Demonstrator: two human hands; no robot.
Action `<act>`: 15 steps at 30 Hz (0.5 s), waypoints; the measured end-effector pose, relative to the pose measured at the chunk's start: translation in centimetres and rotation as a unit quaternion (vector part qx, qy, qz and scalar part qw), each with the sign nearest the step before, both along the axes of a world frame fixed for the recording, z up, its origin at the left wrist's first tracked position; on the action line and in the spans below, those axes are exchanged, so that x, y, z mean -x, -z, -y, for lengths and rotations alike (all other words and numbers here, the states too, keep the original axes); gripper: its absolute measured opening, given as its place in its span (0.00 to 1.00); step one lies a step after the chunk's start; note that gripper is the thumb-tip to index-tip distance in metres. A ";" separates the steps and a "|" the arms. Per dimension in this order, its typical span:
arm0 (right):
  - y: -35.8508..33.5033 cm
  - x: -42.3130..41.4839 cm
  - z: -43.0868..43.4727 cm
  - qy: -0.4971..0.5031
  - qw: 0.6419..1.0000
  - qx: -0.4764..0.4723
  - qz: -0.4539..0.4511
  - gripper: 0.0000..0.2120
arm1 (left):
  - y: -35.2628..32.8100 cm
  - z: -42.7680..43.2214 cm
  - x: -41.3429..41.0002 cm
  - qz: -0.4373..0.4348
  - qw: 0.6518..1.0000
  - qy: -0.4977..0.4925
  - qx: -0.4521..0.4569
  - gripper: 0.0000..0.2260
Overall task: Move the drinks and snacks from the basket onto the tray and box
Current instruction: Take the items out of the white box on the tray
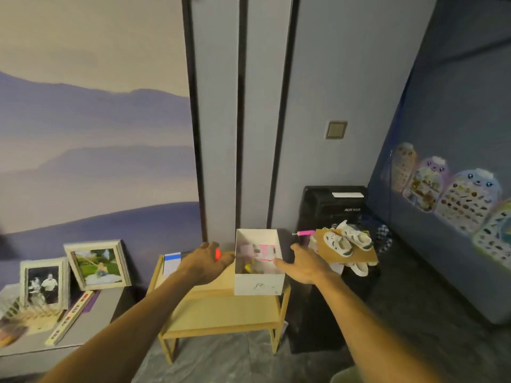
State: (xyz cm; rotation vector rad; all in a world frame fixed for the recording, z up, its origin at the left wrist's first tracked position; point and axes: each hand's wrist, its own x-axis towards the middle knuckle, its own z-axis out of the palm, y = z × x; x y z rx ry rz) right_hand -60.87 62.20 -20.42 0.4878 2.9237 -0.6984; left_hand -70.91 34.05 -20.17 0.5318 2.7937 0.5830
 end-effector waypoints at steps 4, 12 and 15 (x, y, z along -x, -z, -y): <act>2.8 6.6 -3.0 0.009 1.000 0.018 0.017 0.30 | 2.4 -5.1 6.7 0.048 0.998 -0.010 -0.030 0.37; 9.9 20.7 -7.3 0.048 0.997 0.036 0.056 0.39 | 10.3 -14.3 21.5 0.141 0.982 -0.071 -0.106 0.38; 12.1 24.6 -7.3 0.054 0.994 0.053 0.073 0.40 | 12.7 -16.5 24.3 0.133 0.983 -0.063 -0.111 0.37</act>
